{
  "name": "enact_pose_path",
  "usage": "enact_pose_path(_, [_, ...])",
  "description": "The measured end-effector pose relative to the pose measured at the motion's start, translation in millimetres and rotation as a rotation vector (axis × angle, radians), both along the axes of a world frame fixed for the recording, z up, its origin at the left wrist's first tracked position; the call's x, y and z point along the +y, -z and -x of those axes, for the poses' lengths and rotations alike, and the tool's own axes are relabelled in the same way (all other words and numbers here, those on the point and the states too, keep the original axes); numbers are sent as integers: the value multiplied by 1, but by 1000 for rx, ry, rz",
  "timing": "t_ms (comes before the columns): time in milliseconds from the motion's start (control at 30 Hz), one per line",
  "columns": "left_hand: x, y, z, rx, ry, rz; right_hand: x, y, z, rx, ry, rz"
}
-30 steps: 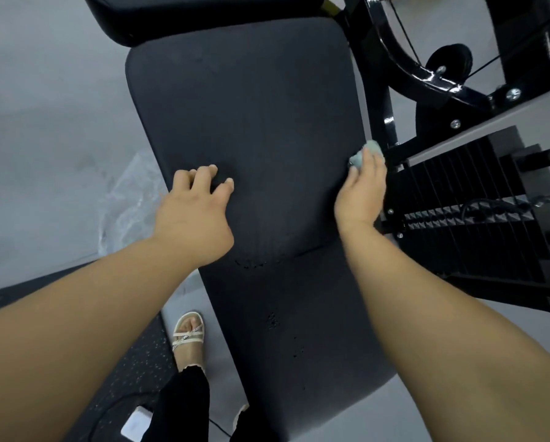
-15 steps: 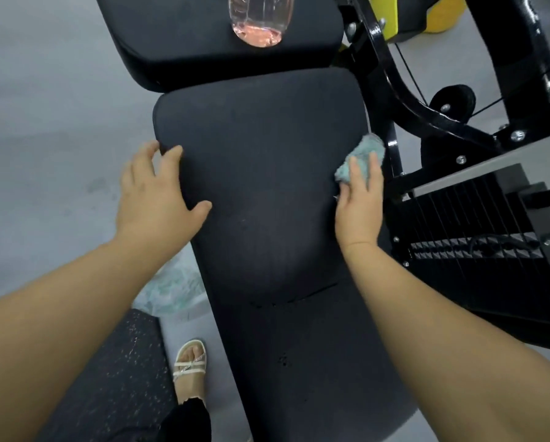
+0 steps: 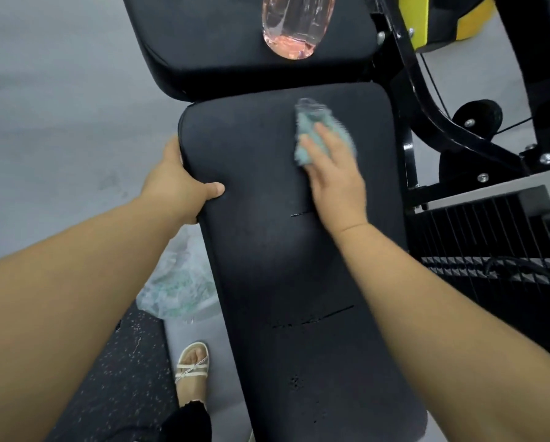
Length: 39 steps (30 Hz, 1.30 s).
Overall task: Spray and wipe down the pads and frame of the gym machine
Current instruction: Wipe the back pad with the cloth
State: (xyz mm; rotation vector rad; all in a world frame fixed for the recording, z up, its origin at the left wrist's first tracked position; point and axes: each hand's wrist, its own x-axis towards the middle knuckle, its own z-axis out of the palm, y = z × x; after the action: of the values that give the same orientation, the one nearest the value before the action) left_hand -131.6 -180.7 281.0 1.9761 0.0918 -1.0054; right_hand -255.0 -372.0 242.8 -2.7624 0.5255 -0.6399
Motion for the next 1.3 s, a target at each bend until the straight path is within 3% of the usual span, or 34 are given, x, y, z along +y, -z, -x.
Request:
enact_pose_path(133, [2,1,-1,23,16,17,-16,-8,-6,-43,493,-280])
enact_pose_path(200, [3,3,-1,17,27,16,9,-10,-36,-75,583,-285])
enact_pose_path(367, [3,4,-1,-11,60,13,90,-11,-82,-49,-10,-77])
enact_pose_path(467, [3,6,-1,-7,52,20,55,-15,-74,8,-266,69])
enact_pose_path(533, [3,8,-1,-1,47,28,11,-15,-62,42,-205,94])
enact_pose_path(633, [5,10,-2,-10,60,17,-32,-17,-42,112,66,-8])
enact_pose_path(767, [6,13,-2,-41,90,-6,-9,-27,-64,56,305,-252])
enact_pose_path(833, [6,13,-1,-47,96,-4,28,-32,-88,24,230,-233])
enact_pose_path(933, [5,12,-1,-89,130,-30,82,-30,-109,22,-149,-79])
enact_pose_path(1033, [5,11,-1,-81,132,-20,81,-31,-121,52,-298,0])
enact_pose_path(1133, [7,11,-2,-58,125,6,33,-35,-123,89,-257,141])
enact_pose_path(1233, [8,12,-3,-43,139,-2,-5,-41,-113,225,-15,3])
enact_pose_path(1300, [8,12,-2,-59,151,-7,-6,-39,-108,215,119,-55])
